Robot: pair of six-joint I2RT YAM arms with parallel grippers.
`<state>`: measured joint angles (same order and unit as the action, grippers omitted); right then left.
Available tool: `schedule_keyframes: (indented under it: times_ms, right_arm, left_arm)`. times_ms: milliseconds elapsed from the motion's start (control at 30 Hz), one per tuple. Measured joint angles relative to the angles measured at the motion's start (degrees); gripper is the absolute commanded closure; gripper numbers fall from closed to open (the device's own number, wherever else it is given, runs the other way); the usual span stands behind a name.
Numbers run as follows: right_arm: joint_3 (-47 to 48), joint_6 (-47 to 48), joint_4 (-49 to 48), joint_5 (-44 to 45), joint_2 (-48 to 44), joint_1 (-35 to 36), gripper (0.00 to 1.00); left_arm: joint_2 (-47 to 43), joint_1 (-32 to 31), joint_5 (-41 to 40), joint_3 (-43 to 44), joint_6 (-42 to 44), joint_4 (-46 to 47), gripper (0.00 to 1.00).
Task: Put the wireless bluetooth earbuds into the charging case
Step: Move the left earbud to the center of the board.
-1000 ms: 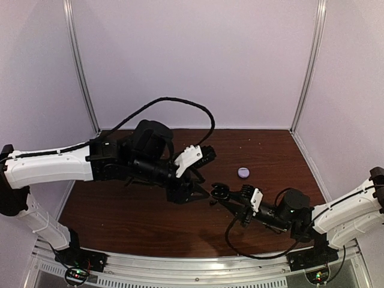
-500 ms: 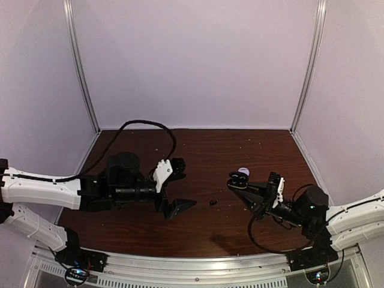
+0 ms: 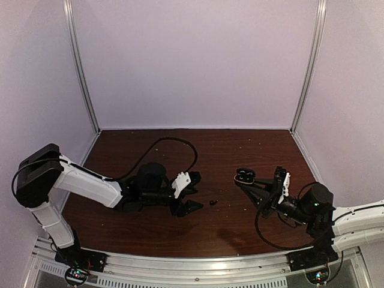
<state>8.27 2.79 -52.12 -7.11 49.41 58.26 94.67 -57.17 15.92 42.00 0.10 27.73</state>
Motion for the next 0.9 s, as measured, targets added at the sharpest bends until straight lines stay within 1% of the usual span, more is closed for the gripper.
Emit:
schedule_keyframes:
  times_ms: [133,233,400,533,700,900]
  right_arm:
    - [-0.09,-0.24,1.49,0.15,-0.66,-0.57,1.0]
    - [-0.11,-0.37,2.14,0.31,-1.36,-1.22,1.0]
    - [-0.42,-0.63,2.71,0.31,-1.77,-1.88,1.0]
    - [-0.44,-0.68,2.71,0.31,-1.79,-2.21,1.0]
    - [-0.94,-0.87,2.75,0.31,-1.79,-2.43,1.0]
    - [-1.16,-0.92,2.86,0.44,-1.84,-2.8,1.0]
  left_arm:
    - [7.89,0.07,-0.28,2.54,-2.86,3.93,0.36]
    - [11.5,0.07,-1.42,2.69,-4.74,6.54,0.38]
    - [17.09,0.07,-3.17,4.44,-6.97,8.52,0.43]
    - [20.44,0.0,-3.96,6.49,-7.93,8.79,0.49]
    - [22.77,-0.44,-5.14,8.63,-8.22,8.7,0.64]
    - [24.76,-0.59,-6.08,11.08,-8.22,8.76,0.75]
